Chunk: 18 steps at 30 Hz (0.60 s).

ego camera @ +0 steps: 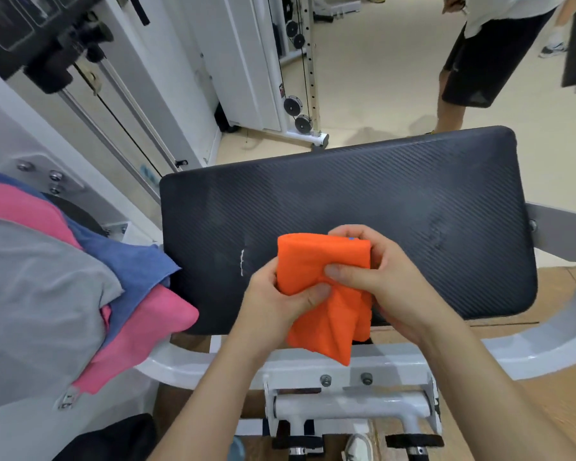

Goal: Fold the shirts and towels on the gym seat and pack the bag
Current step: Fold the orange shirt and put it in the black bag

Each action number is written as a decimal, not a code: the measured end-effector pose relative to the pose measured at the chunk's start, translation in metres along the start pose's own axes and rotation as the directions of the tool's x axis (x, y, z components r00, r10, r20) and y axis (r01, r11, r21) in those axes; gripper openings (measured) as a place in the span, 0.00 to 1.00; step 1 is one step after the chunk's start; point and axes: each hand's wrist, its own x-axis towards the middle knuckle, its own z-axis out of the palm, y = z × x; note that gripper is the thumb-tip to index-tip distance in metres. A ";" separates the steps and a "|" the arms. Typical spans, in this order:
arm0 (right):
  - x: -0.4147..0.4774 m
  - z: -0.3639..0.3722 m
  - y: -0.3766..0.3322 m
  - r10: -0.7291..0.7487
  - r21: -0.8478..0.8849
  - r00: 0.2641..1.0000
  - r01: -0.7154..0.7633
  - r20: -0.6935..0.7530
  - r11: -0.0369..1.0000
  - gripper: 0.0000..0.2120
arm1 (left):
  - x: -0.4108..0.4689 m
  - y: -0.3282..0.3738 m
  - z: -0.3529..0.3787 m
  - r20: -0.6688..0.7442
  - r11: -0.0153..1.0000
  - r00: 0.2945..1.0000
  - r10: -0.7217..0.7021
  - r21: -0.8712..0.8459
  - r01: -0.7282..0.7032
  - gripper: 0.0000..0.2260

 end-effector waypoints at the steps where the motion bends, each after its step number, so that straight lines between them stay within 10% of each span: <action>1: -0.001 0.004 0.003 0.051 0.001 0.998 -0.051 0.036 0.999 0.24 | -0.007 -0.001 -0.002 -0.062 0.999 0.998 0.002 -0.046 -0.005 0.17; 10: -0.009 0.067 0.029 0.006 -0.573 0.914 0.250 0.407 0.781 0.23 | -0.066 -0.030 -0.049 -0.426 0.949 0.899 -0.100 -0.313 -0.043 0.26; 18: -0.028 0.140 0.049 0.075 -0.660 0.725 0.573 0.684 0.486 0.28 | -0.151 -0.024 -0.117 -0.266 0.962 0.962 -0.060 0.242 0.127 0.13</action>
